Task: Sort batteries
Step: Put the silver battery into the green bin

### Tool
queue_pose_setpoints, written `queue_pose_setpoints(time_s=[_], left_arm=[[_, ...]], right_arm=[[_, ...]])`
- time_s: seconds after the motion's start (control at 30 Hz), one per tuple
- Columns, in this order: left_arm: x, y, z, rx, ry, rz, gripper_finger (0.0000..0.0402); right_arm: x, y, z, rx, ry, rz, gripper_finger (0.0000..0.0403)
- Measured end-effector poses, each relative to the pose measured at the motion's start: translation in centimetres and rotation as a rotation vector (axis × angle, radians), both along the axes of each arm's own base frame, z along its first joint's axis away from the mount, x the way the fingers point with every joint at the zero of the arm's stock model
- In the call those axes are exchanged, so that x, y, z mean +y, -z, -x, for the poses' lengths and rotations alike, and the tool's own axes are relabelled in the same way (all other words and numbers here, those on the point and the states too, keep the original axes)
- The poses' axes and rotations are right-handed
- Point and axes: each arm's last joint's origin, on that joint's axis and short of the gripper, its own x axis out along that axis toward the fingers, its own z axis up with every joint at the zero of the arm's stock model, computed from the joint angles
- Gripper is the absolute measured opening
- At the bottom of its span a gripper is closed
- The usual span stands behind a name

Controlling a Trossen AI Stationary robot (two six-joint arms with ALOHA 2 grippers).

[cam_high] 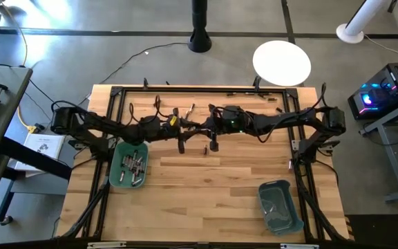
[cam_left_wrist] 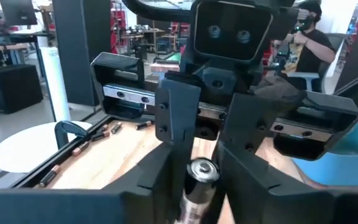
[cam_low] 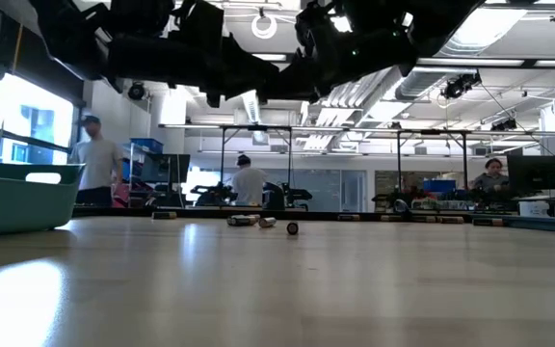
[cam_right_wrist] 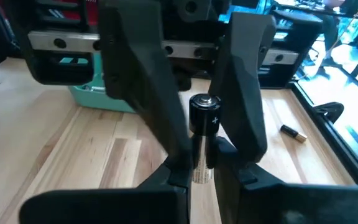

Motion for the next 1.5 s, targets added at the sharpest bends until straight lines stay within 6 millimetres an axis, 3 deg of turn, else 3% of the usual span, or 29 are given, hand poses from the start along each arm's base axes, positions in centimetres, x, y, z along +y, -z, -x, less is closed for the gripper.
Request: queue_pose_setpoints(time_s=[0.2, 0.4, 0.7, 0.9, 1.1, 1.37, 1.5], left_arm=[[0.0, 0.0, 0.0, 0.012, 0.007, -0.022, 0.0041], [0.0, -0.1, 0.2, 0.024, 0.002, -0.041, 0.0041], [-0.2, -1.5, 1.6, 0.093, -0.014, -0.009, 0.0168], [-0.2, -1.8, 1.8, 0.076, -0.011, -0.012, 0.0184], [-0.2, -1.8, 1.8, 0.077, -0.012, -0.022, 0.0141], [-0.1, -1.8, 1.8, 0.086, -0.013, -0.058, 0.0039], [-0.3, -1.8, 1.7, 0.097, -0.005, -0.086, 0.0037]], right_arm=[[0.0, 0.0, 0.0, 0.003, 0.002, -0.008, 0.0023], [0.0, 0.0, 0.0, 0.002, 0.002, -0.003, 0.0023], [-0.1, -0.4, -0.1, -0.043, 0.009, 0.014, 0.0023], [-0.1, -0.6, -0.2, -0.062, 0.01, 0.015, 0.0024], [-0.1, -0.6, -0.2, -0.062, 0.006, 0.012, 0.0024], [-0.1, -0.6, -0.2, -0.059, 0.003, 0.005, 0.0024], [0.0, -0.5, -0.1, -0.046, 0.007, -0.009, 0.0037]])
